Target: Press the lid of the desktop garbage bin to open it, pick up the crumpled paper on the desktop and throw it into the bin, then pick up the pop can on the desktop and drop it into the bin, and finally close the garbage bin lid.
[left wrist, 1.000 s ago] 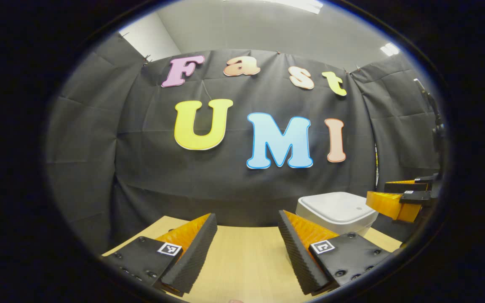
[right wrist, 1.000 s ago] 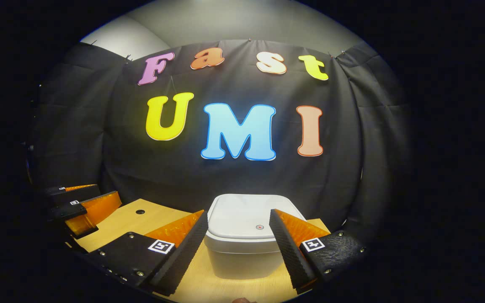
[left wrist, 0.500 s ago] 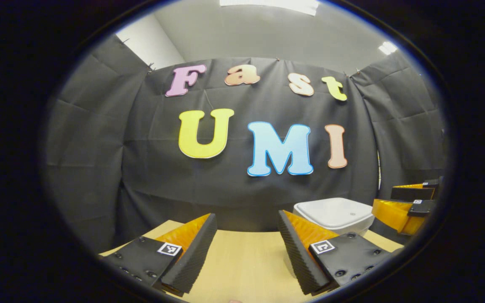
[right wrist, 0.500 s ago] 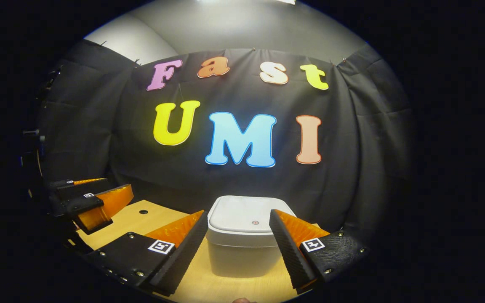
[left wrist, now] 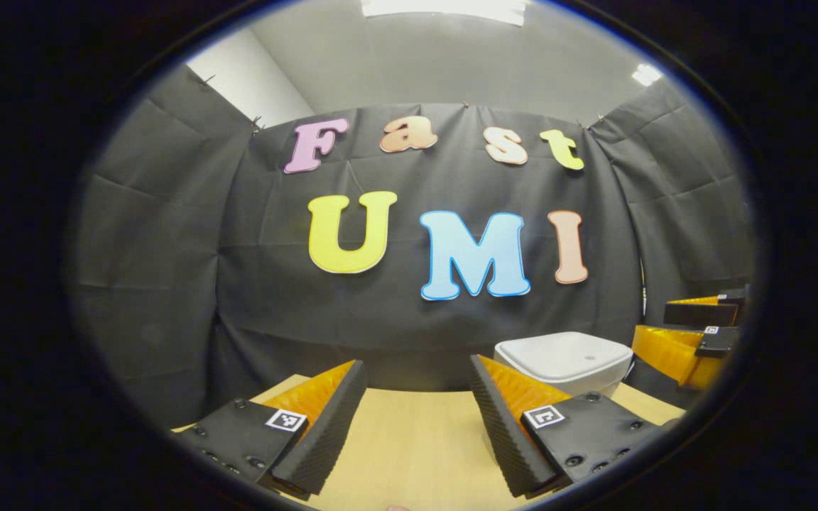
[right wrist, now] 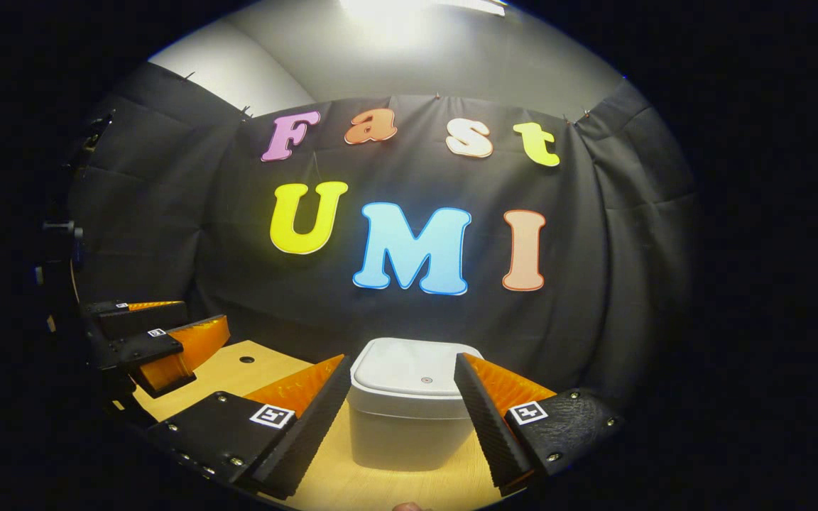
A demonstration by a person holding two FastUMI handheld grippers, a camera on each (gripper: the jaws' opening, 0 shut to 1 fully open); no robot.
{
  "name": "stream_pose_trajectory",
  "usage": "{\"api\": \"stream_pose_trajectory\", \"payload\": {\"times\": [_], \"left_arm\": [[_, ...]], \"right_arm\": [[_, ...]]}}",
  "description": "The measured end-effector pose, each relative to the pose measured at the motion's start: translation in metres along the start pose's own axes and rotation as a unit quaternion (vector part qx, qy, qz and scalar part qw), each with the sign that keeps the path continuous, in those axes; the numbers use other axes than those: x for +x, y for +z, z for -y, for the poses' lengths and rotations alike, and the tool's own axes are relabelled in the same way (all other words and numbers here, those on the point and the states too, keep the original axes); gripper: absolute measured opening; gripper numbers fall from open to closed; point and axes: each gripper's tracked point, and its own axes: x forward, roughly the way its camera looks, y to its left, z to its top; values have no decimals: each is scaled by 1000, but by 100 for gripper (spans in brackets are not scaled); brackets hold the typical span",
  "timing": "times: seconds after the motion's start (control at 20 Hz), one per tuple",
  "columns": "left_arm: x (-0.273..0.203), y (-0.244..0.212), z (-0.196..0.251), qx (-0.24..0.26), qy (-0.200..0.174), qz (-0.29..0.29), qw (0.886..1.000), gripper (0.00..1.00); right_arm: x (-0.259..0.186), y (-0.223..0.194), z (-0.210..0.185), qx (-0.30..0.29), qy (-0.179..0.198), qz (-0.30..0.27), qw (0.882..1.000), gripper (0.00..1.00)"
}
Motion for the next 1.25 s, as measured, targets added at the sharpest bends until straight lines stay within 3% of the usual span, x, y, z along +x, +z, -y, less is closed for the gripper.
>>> {"api": "stream_pose_trajectory", "payload": {"times": [0.1, 0.15, 0.2, 0.6, 0.65, 0.7, 1.25], "left_arm": [[-1, 2, -3, -3, -5, 2, 1000, 100], [-2, 3, -5, -7, -6, 3, 1000, 89], [-3, 3, -6, -10, -8, 3, 1000, 100], [-10, 9, -9, -10, -20, 6, 1000, 100], [-10, 12, -10, -9, -20, 8, 1000, 95], [-13, 13, -11, -7, -19, 10, 1000, 100], [-36, 31, -1, 1, -11, 23, 1000, 100]], "right_arm": [[-3, 0, -10, 2, 6, 0, 1000, 94], [-4, 1, -12, 1, 7, 3, 1000, 94], [-5, 1, -12, -1, 4, 0, 1000, 94], [-10, 5, -16, 4, -4, 2, 1000, 94], [-9, 6, -16, 2, -4, 4, 1000, 94], [-9, 7, -16, 0, -4, 7, 1000, 94], [1, 19, -16, 10, 8, 31, 999, 94]]}}
